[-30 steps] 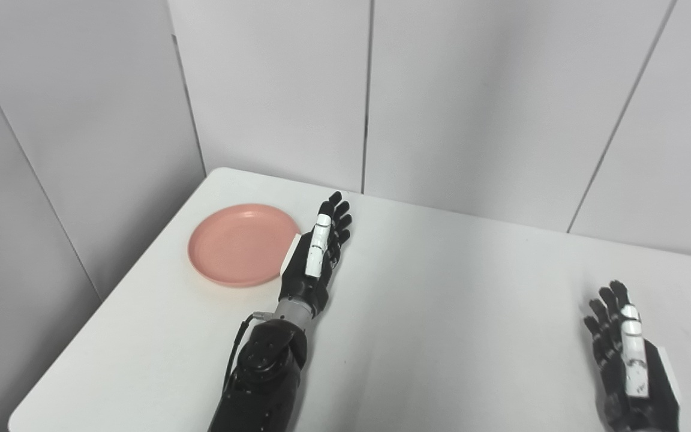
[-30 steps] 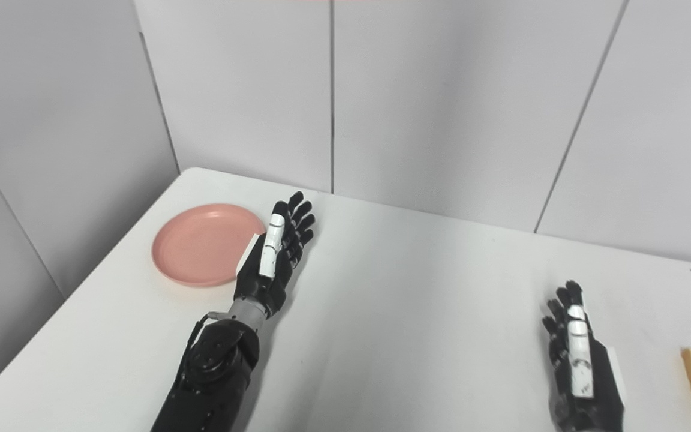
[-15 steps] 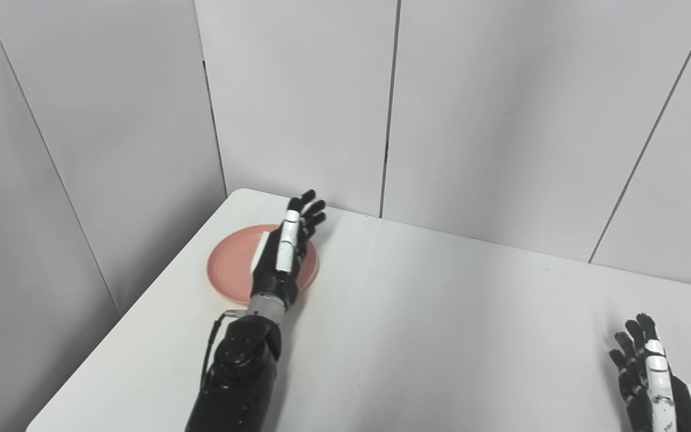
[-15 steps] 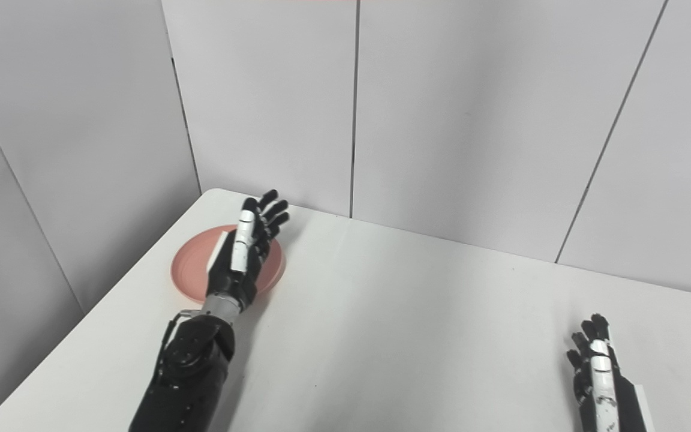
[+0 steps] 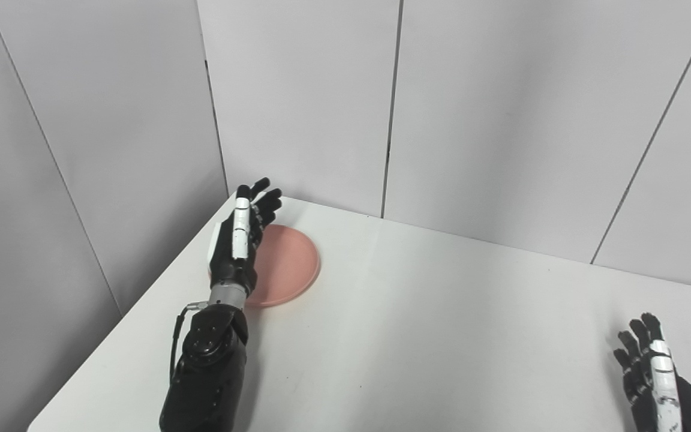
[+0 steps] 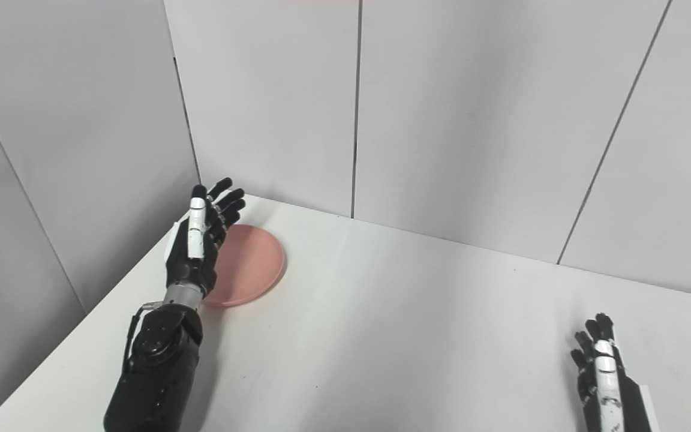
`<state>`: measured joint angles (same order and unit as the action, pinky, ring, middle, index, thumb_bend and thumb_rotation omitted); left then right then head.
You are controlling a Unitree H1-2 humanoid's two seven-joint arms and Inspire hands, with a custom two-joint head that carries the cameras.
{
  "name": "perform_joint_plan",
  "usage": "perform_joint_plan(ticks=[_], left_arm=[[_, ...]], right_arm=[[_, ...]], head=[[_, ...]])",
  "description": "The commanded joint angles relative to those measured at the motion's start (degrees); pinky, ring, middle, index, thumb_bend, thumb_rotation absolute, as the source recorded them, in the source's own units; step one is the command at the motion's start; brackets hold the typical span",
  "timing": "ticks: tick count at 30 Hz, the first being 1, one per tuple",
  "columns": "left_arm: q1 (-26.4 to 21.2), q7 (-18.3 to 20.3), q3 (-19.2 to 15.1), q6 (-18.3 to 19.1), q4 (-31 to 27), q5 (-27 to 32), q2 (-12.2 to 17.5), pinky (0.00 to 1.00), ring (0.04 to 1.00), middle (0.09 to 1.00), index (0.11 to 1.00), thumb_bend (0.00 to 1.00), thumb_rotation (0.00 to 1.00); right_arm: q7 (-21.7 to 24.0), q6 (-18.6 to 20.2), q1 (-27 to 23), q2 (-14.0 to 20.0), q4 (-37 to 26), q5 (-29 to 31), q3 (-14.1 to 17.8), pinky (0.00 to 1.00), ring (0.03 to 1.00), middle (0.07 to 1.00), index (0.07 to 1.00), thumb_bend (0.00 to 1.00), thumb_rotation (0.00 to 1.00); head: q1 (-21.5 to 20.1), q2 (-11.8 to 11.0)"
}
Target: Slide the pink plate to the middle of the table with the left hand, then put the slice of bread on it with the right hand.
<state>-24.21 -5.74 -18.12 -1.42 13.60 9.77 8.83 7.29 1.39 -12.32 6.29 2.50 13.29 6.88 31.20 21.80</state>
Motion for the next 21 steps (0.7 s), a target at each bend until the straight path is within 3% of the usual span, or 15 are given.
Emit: perform_joint_plan(ticks=[1, 11, 21], left_arm=[[-2.7, -1.2, -0.9, -3.3, -0.1, -0.5, 1.9, 0.89, 0.830, 0.799, 0.805, 0.68, 1.00], [-3.1, -2.7, -3.4, -6.5, 4.4, 0.7, 3.4, 0.82, 0.818, 0.797, 0.808, 0.68, 1.00], [-3.6, -4.4, -5.4, -8.6, 9.2, 0.9, 4.9, 0.84, 0.819, 0.793, 0.827, 0.68, 1.00]], right_arm=[[0.4, -2.6, -1.7, 0.5, -2.0, 0.1, 0.1, 1.00, 0.982, 0.992, 1.000, 0.54, 0.91], [0.5, -2.5, -1.6, 0.3, -2.5, 0.6, 0.3, 1.00, 0.980, 0.985, 0.996, 0.52, 0.89], [1.2, -1.9, -1.6, 0.4, -3.1, 1.9, 0.7, 1.00, 0.985, 0.993, 1.000, 0.52, 0.87]], head=[[0.0, 0.1], [0.2, 0.3], [0.7, -0.1]])
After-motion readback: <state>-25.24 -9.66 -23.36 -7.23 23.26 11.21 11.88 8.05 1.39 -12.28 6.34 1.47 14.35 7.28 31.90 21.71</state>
